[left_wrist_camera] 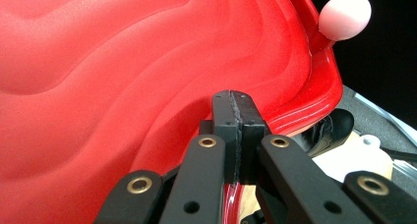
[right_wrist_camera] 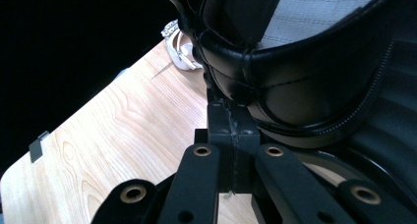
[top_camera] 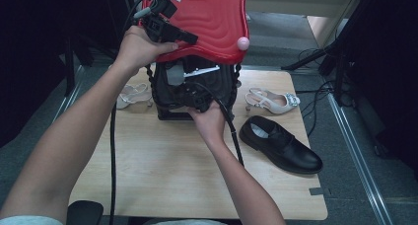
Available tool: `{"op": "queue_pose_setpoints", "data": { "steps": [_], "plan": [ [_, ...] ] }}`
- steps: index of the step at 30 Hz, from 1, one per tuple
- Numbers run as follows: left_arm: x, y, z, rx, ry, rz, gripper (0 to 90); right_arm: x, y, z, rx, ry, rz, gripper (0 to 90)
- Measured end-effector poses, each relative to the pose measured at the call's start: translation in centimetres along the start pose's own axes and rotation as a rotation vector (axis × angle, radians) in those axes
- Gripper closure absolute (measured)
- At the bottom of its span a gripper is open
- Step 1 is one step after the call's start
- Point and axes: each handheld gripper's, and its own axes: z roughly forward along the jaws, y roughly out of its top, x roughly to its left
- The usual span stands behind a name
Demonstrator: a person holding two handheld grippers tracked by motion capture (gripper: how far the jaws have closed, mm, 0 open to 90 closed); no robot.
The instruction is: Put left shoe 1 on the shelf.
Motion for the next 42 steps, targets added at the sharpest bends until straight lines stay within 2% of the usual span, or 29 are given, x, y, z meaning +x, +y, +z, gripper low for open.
{"op": "queue_pose_setpoints", "data": {
  "steps": [4,7,8,10,12,15,18,19,20,21,22,23,24,25,27,28,29,33,35,40,42],
  "plan": [
    [0.1,-0.1,0.0,-0.006,-0.004,-0.002,90.0,0.1,0.2,0.5,0.005,-0.009,-0.006,90.0],
    [0.1,-0.1,0.0,-0.007,-0.005,-0.004,90.0,0.2,0.2,1.0,0.000,0.001,0.005,90.0],
    [0.0,-0.2,0.0,-0.011,-0.005,-0.008,90.0,0.0,0.2,1.5,0.017,0.020,0.025,90.0],
    [0.1,-0.2,0.0,-0.013,-0.007,-0.008,90.0,-0.1,0.2,1.9,0.034,0.020,0.023,90.0],
    [0.1,-0.2,0.0,-0.016,-0.010,-0.009,90.0,-0.2,0.0,2.1,0.029,0.047,0.037,90.0],
    [0.2,-0.3,-0.1,-0.018,-0.013,-0.013,90.0,-0.1,-0.1,2.1,0.026,0.047,0.029,90.0],
    [0.3,-0.2,-0.1,-0.011,-0.020,-0.027,88.8,0.0,-0.6,1.6,0.033,0.060,0.021,90.0],
    [0.4,-0.1,-0.2,-0.009,-0.025,-0.028,83.4,0.1,-1.0,1.1,0.029,0.079,0.025,86.7],
    [0.4,0.1,-0.4,-0.003,-0.034,-0.048,80.3,0.2,-1.2,0.9,0.032,0.088,0.023,84.6],
    [0.4,0.1,-0.4,-0.003,-0.034,-0.048,78.9,0.2,-1.4,0.7,0.033,0.096,0.019,82.2],
    [0.3,0.1,-0.6,0.000,-0.039,-0.044,78.9,0.2,-1.4,0.7,0.033,0.096,0.019,82.2],
    [0.1,0.1,-0.8,-0.004,-0.043,-0.045,74.8,0.2,-1.8,0.3,0.035,0.109,-0.001,77.1],
    [-0.1,0.1,-1.0,-0.008,-0.046,-0.036,74.8,0.2,-1.8,0.3,0.035,0.109,-0.001,77.1],
    [-0.6,0.0,-1.4,-0.009,-0.041,-0.015,70.1,0.2,-2.5,-0.2,0.034,0.112,-0.017,73.2],
    [-0.9,-0.1,-1.6,-0.002,-0.043,-0.011,68.0,0.2,-2.8,-0.5,0.035,0.121,-0.025,71.1],
    [-1.1,-0.3,-1.7,0.005,-0.048,-0.010,63.8,0.1,-3.5,-1.1,0.028,0.136,-0.049,66.7],
    [-1.6,-0.7,-2.0,0.004,-0.045,0.004,61.4,0.0,-4.0,-1.4,0.023,0.140,-0.069,63.6],
    [-2.0,-1.3,-2.3,-0.003,-0.061,0.003,54.7,-0.2,-5.1,-2.2,0.029,0.152,-0.065,60.3],
    [-2.4,-2.2,-2.5,-0.017,-0.056,0.033,48.6,-0.4,-6.0,-3.1,0.032,0.165,-0.058,56.9],
    [-2.7,-3.5,-2.8,-0.020,-0.071,0.026,44.2,-0.8,-7.3,-4.3,0.039,0.167,-0.066,52.6],
    [-2.8,-4.2,-3.0,-0.019,-0.077,0.030,43.0,-1.1,-8.1,-5.3,0.038,0.161,-0.060,50.8]
  ]
}}
